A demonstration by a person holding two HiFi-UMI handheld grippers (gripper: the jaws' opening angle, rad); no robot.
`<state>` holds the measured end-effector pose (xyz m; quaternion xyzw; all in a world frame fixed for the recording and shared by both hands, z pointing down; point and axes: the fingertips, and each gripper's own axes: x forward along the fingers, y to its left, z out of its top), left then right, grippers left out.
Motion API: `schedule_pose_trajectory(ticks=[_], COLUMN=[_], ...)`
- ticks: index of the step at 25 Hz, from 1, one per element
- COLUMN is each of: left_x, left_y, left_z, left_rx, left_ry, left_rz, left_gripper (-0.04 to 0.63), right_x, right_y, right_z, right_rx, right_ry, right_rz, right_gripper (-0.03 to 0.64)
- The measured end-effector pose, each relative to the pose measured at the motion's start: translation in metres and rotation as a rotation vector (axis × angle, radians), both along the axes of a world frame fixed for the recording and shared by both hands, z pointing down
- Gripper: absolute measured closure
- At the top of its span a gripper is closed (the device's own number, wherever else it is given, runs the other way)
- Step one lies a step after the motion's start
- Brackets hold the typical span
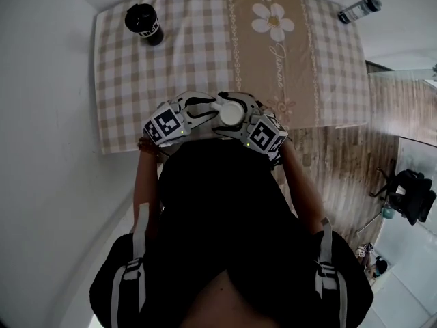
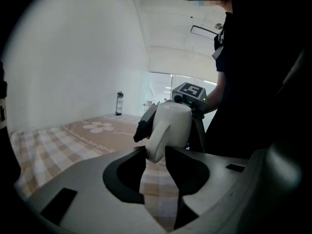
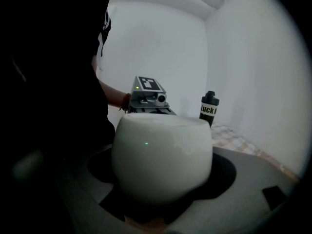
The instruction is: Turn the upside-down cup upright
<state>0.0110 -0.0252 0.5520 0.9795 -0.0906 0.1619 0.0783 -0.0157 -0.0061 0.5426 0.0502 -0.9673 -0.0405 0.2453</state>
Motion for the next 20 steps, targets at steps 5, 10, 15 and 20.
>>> schedule_pose_trajectory(ticks=[5, 10, 15, 20], left_x=[-0.010, -0.024, -0.034, -0.021], left_y=[0.000, -0.018, -0.042, -0.043], left_z=[-0.002, 0.009, -0.005, -0.025], left_rx=[-0.133, -0.173, -0.393, -0.365], left_ry=[0.105, 0.055, 0.227, 0.153], left_rz=[0.017, -0.140, -0.345, -0.375], left_gripper=[0.421, 0.446, 0.445, 0.392], right_x=[-0.001, 0.006, 0.010, 0.018], right_y=[-0.004, -0.018, -0.030, -0.042], right_z=[-0.003, -0.001, 0.009, 0.027], right_rx=[-0.020, 0.009, 0.017, 0.044], right_ry=[-0.038, -0.010, 0.023, 0.104], right_rz=[-0.002, 0.032, 0.062, 0.089], right_gripper=[0.215, 0.214, 0.212, 0.210])
